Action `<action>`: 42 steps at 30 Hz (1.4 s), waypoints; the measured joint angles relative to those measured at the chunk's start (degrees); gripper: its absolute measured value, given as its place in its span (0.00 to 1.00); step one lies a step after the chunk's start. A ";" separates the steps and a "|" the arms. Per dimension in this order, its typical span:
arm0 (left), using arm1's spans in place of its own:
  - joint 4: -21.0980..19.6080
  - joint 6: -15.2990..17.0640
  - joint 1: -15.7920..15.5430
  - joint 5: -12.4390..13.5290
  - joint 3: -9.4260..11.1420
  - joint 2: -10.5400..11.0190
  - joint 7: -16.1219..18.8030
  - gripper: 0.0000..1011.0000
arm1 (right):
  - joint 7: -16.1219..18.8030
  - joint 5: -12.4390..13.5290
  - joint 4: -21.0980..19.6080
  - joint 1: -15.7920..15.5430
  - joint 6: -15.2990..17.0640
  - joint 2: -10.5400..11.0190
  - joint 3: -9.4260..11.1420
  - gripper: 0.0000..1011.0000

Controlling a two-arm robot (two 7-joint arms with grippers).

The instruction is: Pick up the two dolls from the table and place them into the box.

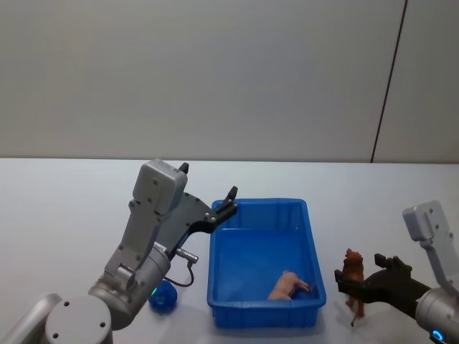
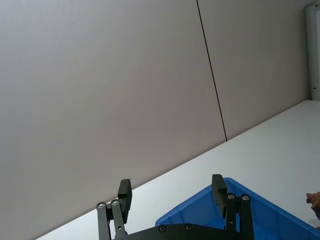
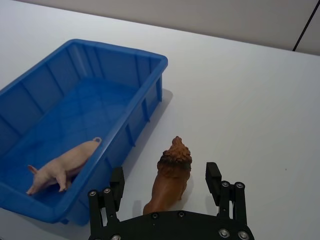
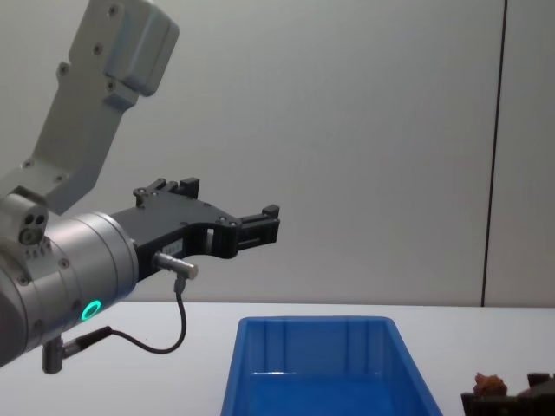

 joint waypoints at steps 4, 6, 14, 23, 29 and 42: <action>0.00 0.00 0.00 0.00 0.00 0.00 0.00 0.99 | -0.19 -0.05 1.03 0.39 0.63 -0.29 -0.12 0.99; 0.00 0.00 0.00 0.00 0.00 0.00 0.00 0.99 | -0.19 -0.13 1.57 0.60 0.99 -0.45 -0.23 0.99; 0.00 0.00 0.00 0.00 0.00 0.00 0.00 0.99 | 0.22 -0.55 2.90 1.05 1.98 -1.01 -0.78 0.93; 0.00 0.00 0.00 0.00 0.00 0.00 0.00 0.99 | 0.06 -0.88 3.71 1.29 2.82 -1.58 -1.33 0.70; 0.00 0.00 0.00 0.00 0.00 0.00 0.00 0.99 | -0.97 -0.90 3.95 1.33 3.10 -1.88 -1.45 0.48; 0.00 0.00 0.00 0.00 0.00 0.00 0.00 0.99 | -4.43 -0.90 3.34 1.24 1.71 -2.25 -1.31 0.33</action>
